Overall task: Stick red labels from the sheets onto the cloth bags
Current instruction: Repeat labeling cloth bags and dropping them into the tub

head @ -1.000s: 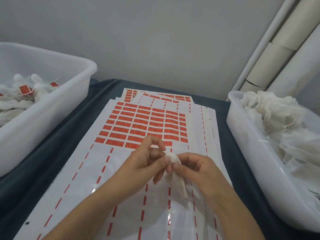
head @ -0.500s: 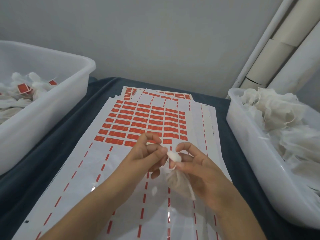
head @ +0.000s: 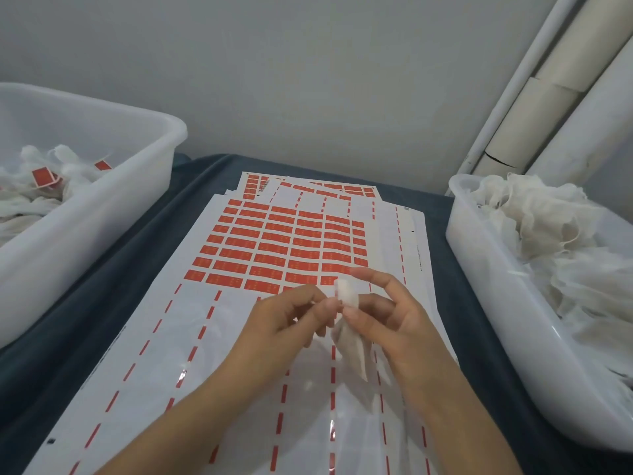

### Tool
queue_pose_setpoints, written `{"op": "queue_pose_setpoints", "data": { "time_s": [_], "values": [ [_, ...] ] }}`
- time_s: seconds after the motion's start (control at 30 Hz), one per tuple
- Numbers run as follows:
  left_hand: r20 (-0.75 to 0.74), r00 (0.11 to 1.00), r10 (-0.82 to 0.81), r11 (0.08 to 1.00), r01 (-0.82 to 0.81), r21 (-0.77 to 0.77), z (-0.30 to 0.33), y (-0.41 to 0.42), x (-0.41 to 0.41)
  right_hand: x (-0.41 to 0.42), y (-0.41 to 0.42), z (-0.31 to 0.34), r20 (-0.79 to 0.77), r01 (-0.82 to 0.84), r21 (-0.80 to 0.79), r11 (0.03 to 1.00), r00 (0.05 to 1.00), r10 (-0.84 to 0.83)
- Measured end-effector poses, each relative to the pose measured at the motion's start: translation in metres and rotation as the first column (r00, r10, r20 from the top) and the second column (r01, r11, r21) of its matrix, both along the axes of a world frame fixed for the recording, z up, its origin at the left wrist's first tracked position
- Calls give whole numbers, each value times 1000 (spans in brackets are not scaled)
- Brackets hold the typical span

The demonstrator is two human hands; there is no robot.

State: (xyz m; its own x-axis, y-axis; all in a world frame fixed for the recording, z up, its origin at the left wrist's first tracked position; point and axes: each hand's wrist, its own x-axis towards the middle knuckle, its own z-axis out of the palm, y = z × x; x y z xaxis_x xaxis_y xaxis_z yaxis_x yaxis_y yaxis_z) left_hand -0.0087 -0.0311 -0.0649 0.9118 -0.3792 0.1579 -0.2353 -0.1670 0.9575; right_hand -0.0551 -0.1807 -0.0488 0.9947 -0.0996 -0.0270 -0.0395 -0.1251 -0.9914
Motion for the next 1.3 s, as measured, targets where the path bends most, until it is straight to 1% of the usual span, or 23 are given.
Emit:
{"op": "queue_pose_setpoints", "data": {
  "time_s": [0.1, 0.17, 0.3, 0.47, 0.5, 0.53, 0.6, 0.67, 0.7, 0.73, 0.77, 0.8, 0.83, 0.87, 0.93, 0.97, 1.03, 1.1, 1.13, 1.17, 1.2, 1.23, 1.3],
  "values": [
    [-259, 965, -42, 971, -21, -237, 9, 8, 6, -1, 2, 3, -37, -74, -15, 997, 997, 73],
    [-382, 922, -68, 935, -74, -346, 14, 14, 11, 0, 2, 2, -90, -126, -1, 992, 988, 126],
    [-465, 880, -94, 822, -195, -535, 19, 22, 18, -1, 2, 1, -115, -186, 57, 981, 975, 191],
    [-542, 828, -145, 654, -331, -680, 14, 22, 19, 2, 5, -1, -91, -198, 47, 979, 975, 201],
    [-539, 826, -163, 637, -329, -697, 12, 21, 19, 1, 6, -1, -100, -200, 30, 979, 974, 202],
    [-530, 828, -184, 649, -303, -698, 9, 19, 18, 1, 6, -1, -109, -198, 12, 980, 974, 198],
    [-504, 823, -262, 706, -192, -681, 8, 16, 17, 2, 4, -1, -99, -139, -9, 990, 985, 138],
    [-478, 822, -309, 713, -132, -688, 11, 15, 15, 6, -3, -5, -65, 60, -73, 996, 996, -65],
    [-455, 847, -277, 723, -128, -679, 14, 15, 14, 8, -8, -7, -45, 192, -150, 970, 979, -201],
    [-420, 884, -205, 753, -131, -644, 15, 16, 13, 11, -12, -9, -25, 300, -267, 916, 948, -317],
    [-374, 919, -121, 793, -138, -594, 17, 17, 12, 12, -16, -11, -13, 354, -407, 842, 919, -393],
    [-323, 946, -38, 829, -151, -538, 19, 17, 11, 13, -18, -15, -15, 355, -534, 768, 903, -428],
    [-267, 963, 33, 860, -163, -483, 20, 17, 10, 13, -20, -19, -29, 329, -617, 714, 898, -439],
    [-203, 975, 89, 889, -169, -425, 20, 17, 10, 13, -21, -24, -51, 296, -661, 689, 899, -434],
    [-61, 980, 189, 951, -198, -237, 18, 14, 12, 15, -20, -32, -82, 255, -659, 707, 911, -405],
    [20, 976, 218, 970, -214, -113, 15, 11, 14, 16, -19, -34, -83, 264, -623, 737, 914, -397],
    [132, 971, 198, 967, -216, 134, 7, 3, 19, 18, -17, -29, -73, 327, -475, 817, 911, -407],
    [158, 977, 142, 923, -189, 336, -2, -5, 23, 19, -20, -20, -60, 401, -241, 884, 903, -426],
    [159, 980, 123, 902, -177, 395, -6, -10, 25, 18, -22, -17, -83, 404, -76, 912, 908, -410],
    [160, 981, 111, 890, -169, 423, -9, -14, 25, 17, -24, -14, -134, 372, 83, 925, 924, -359],
    [157, 982, 107, 888, -166, 429, -11, -18, 25, 16, -25, -13, -192, 321, 185, 929, 939, -286],
    [151, 983, 108, 891, -164, 424, -12, -22, 25, 16, -23, -14, -232, 267, 211, 940, 948, -217],
    [135, 985, 108, 901, -154, 406, -11, -29, 26, 15, -18, -18, -274, 208, 103, 973, 946, -173]
  ]
}}
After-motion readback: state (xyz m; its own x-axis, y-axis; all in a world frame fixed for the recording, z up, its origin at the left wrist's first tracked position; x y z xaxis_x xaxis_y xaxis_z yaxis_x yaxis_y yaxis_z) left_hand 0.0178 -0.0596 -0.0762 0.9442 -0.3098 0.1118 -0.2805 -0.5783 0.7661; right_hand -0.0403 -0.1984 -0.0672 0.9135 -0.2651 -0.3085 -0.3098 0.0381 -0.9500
